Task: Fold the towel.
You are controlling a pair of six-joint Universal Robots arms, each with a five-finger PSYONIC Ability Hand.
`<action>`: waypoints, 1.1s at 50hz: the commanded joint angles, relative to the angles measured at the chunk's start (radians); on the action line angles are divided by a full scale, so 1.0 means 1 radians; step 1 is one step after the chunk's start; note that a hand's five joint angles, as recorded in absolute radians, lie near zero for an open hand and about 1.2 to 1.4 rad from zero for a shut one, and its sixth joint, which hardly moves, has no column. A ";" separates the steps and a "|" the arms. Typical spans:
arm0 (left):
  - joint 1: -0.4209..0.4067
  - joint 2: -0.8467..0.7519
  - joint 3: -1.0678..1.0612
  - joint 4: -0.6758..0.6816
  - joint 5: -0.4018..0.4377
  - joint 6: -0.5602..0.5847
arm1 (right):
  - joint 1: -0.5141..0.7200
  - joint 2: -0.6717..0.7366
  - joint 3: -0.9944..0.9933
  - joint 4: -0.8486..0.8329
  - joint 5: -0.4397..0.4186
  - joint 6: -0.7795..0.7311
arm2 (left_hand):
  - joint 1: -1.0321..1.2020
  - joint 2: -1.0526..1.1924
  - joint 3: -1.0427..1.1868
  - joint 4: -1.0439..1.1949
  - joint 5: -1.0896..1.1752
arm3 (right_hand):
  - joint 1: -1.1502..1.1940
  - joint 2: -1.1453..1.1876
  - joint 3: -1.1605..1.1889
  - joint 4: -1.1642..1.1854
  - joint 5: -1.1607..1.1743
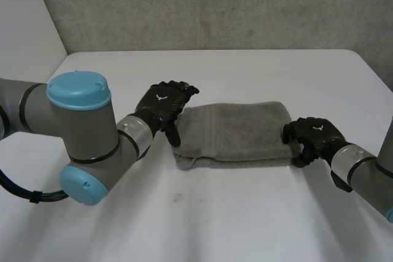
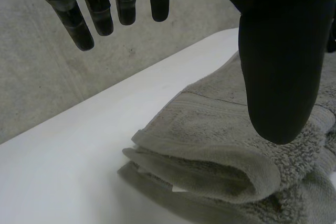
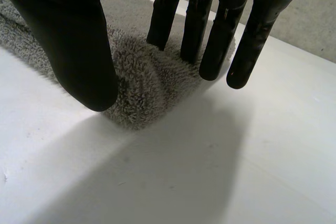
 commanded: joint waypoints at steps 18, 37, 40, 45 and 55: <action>0.159 0.170 -0.180 0.001 0.005 -0.002 | 0.353 0.100 -0.455 0.044 0.053 -0.024 | 0.007 0.012 0.014 0.014 -0.019 | 0.657 0.750 0.753 0.754 0.752; 0.173 0.175 -0.174 0.013 0.009 -0.004 | 0.577 0.271 -0.704 0.347 -0.036 -0.246 | 0.019 0.023 0.025 0.025 -0.007 | -0.528 -0.435 -0.432 -0.431 -0.433; 0.161 0.161 -0.126 0.027 0.005 -0.007 | 0.509 0.187 -0.636 0.289 -0.036 -0.090 | 0.028 0.032 0.034 0.034 0.001 | -0.565 -0.472 -0.469 -0.468 -0.470; 0.113 0.121 -0.031 0.025 0.002 -0.044 | 0.413 0.049 -0.486 0.188 -0.024 0.088 | 0.060 0.064 0.066 0.067 0.034 | -0.565 -0.472 -0.469 -0.468 -0.470; -0.003 -0.076 0.217 -0.169 -0.038 -0.185 | 0.290 0.000 -0.403 0.169 0.093 0.311 | 0.046 0.050 0.052 0.052 0.019 | -0.565 -0.472 -0.469 -0.468 -0.470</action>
